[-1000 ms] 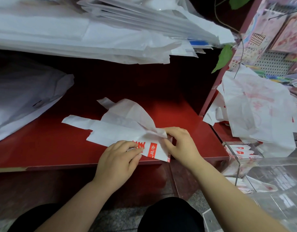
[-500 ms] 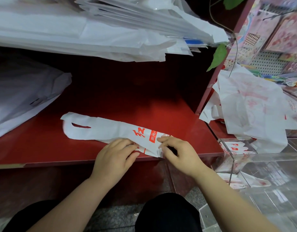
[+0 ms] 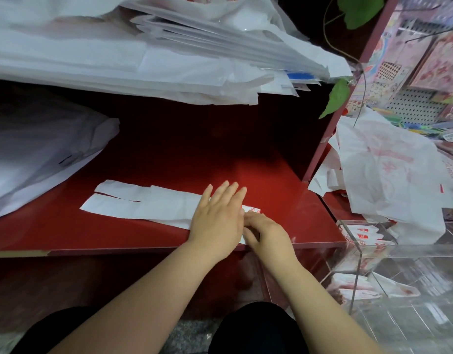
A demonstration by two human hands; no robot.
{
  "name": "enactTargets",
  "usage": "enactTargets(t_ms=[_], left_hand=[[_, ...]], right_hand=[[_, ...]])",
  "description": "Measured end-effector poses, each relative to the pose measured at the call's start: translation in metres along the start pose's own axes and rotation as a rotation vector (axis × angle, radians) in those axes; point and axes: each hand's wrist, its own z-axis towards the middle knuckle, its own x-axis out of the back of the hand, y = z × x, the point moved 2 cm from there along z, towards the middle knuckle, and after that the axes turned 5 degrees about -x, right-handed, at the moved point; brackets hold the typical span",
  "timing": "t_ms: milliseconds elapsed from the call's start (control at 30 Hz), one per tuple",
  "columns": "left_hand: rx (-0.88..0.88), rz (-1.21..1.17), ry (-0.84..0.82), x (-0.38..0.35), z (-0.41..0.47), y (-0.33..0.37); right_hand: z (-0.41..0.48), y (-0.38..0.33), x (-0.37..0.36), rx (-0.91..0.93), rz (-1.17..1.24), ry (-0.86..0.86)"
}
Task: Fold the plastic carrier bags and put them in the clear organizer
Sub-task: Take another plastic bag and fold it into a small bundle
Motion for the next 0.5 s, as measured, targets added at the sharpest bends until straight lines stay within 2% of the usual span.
enactTargets(t_ms=[67, 133, 300, 500], left_hand=[[0.124, -0.005, -0.280, -0.013, 0.007, -0.006], [0.182, -0.021, -0.408, -0.020, 0.003, -0.013], [0.225, 0.010, -0.472, -0.015, -0.009, -0.040], [0.373, 0.082, -0.498, 0.013, -0.031, -0.112]], right_hand=[[0.000, -0.001, 0.000, -0.013, -0.014, 0.020], [0.000, -0.002, 0.001, -0.019, -0.023, 0.036], [0.000, -0.001, -0.001, -0.025, -0.033, 0.017], [0.000, 0.001, 0.000, -0.023, -0.059, 0.025]])
